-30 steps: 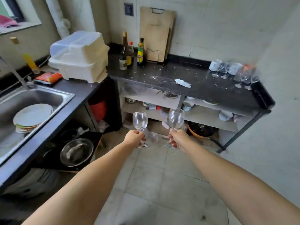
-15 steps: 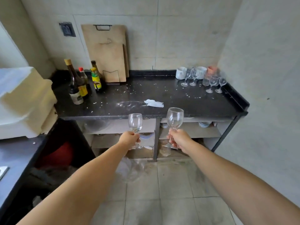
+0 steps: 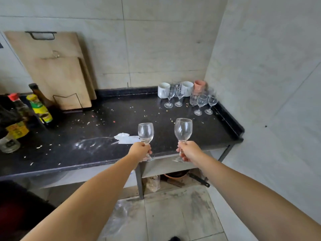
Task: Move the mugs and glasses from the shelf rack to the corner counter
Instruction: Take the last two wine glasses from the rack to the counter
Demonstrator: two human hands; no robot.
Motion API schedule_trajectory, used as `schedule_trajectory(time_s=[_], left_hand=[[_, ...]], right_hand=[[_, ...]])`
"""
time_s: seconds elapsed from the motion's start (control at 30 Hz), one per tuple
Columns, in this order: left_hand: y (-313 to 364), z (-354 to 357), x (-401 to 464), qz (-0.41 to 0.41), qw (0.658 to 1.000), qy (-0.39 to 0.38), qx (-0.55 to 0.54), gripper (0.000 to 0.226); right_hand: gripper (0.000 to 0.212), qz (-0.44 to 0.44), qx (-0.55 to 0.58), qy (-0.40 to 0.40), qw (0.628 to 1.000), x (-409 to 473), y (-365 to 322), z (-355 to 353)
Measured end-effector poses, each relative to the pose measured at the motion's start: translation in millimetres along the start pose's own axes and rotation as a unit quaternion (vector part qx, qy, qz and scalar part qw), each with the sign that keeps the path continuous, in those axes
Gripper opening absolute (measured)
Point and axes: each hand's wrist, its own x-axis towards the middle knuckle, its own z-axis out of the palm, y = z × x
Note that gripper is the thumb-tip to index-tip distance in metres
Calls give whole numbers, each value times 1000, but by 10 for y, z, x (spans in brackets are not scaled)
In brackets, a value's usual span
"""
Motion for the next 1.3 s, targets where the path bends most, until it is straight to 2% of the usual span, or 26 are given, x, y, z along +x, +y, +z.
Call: schedule_trajectory(time_s=[0.2, 0.37, 0.53, 0.67, 0.77, 0.9, 1.03, 1.3], left_hand=[[479, 449, 681, -25, 999, -7, -34, 31], [725, 651, 1237, -40, 998, -21, -40, 23], [922, 732, 1954, -56, 996, -28, -59, 27], [1111, 741, 2462, -72, 994, -34, -78, 21], [1253, 759, 2766, -83, 988, -49, -120, 12], [1264, 833, 3130, -82, 988, -55, -120, 12], [1224, 944, 3374, -92, 984, -49, -147, 6], [1252, 1109, 3503, -110, 983, -23, -143, 12]], right_hand=[[22, 16, -30, 18, 999, 807, -264, -602], [19, 39, -38, 12, 998, 1436, -351, -827], [18, 49, -20, 2, 999, 2107, -548, -849], [17, 57, 4, 4, 998, 2624, -718, -847], [24, 71, 35, 5, 997, 2982, -803, -832], [31, 81, 81, -12, 993, 3327, -861, -771], [39, 61, 85, -21, 994, 3611, -874, -716], [36, 33, 82, -60, 994, 3916, -817, -632]])
